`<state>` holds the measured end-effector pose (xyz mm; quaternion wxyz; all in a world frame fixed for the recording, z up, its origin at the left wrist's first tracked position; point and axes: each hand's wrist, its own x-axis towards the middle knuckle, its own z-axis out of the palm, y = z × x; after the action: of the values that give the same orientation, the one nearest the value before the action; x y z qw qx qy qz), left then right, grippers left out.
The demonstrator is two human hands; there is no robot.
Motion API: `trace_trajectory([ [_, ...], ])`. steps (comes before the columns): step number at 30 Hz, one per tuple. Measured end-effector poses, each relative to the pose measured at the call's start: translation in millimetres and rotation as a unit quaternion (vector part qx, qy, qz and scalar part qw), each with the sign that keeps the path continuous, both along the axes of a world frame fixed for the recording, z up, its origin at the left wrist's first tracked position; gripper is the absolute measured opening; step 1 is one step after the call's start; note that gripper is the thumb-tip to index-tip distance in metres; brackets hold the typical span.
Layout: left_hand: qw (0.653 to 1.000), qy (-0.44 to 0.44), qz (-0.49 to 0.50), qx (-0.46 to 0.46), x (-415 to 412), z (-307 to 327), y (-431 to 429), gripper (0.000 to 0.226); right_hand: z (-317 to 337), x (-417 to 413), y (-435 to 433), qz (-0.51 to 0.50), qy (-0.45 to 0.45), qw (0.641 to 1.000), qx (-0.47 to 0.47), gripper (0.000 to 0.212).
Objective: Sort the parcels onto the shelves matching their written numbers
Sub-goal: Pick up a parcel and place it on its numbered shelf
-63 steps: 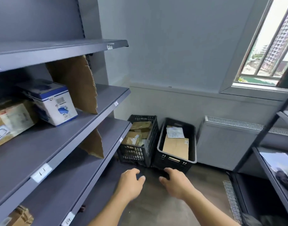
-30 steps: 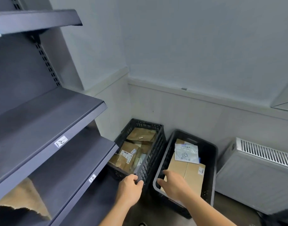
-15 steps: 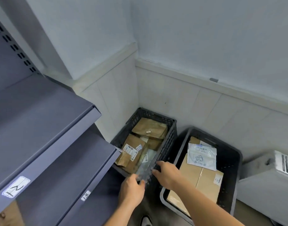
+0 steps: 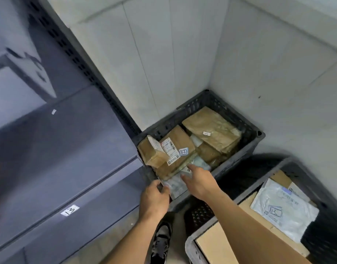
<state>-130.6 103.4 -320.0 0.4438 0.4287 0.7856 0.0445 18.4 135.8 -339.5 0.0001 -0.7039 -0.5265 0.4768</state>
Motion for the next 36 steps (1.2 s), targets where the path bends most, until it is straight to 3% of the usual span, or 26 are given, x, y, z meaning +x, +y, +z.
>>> trace_trajectory([
  [7,0.996,0.044,0.072,0.026,-1,-75,57,0.040,-95,-11,62,0.080,0.000,0.997,-0.001,0.041],
  [12,0.991,0.078,0.088,0.065,-6,-127,91,0.039,-149,-22,95,0.073,0.012,0.997,-0.009,0.048],
  [17,0.988,0.126,0.073,0.057,-7,-157,112,0.058,-184,-38,122,0.045,0.045,0.998,0.001,0.038],
  [22,0.984,0.151,0.086,0.049,-5,-171,124,0.059,-208,-56,134,0.053,0.078,0.995,-0.007,0.031],
  [29,0.975,0.163,0.122,0.094,-3,-163,125,0.032,-209,-61,127,0.026,0.130,0.990,-0.038,0.031],
  [36,0.965,0.161,0.169,0.122,0,-143,117,0.017,-188,-42,109,-0.040,0.156,0.986,-0.048,0.022],
])
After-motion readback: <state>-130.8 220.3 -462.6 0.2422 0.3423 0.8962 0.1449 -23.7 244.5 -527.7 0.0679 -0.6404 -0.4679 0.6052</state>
